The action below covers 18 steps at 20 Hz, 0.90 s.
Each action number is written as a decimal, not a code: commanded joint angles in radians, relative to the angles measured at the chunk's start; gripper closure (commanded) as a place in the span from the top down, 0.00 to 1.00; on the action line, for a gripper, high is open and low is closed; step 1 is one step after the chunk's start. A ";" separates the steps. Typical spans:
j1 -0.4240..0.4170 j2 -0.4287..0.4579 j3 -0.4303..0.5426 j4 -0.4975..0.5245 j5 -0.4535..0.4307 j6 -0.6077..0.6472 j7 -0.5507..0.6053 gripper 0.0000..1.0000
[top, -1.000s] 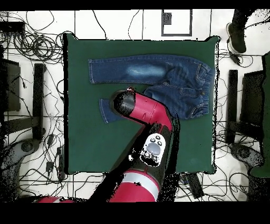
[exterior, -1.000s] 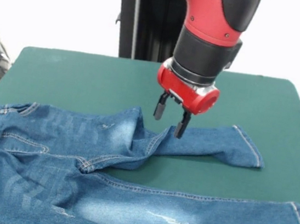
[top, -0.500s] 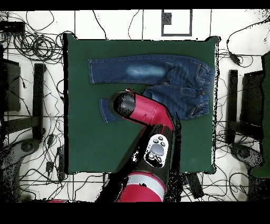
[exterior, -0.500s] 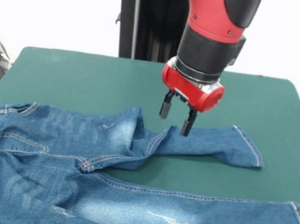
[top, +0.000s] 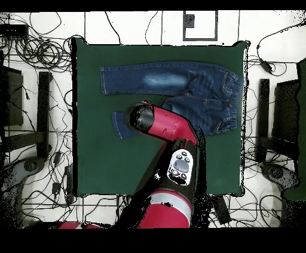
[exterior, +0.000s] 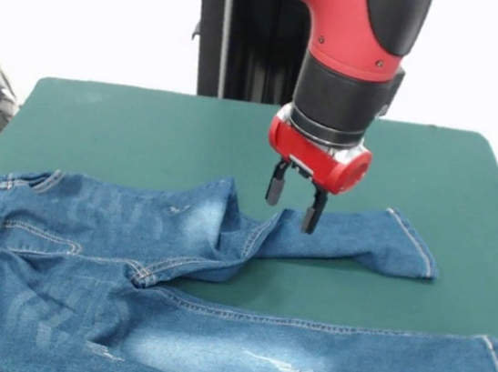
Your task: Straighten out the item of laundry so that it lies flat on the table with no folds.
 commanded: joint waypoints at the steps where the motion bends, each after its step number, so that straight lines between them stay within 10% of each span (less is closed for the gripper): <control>1: -0.009 0.084 0.141 0.067 -0.045 -0.086 0.067 1.00; 18: -0.031 0.099 0.162 0.082 -0.088 -0.139 0.084 1.00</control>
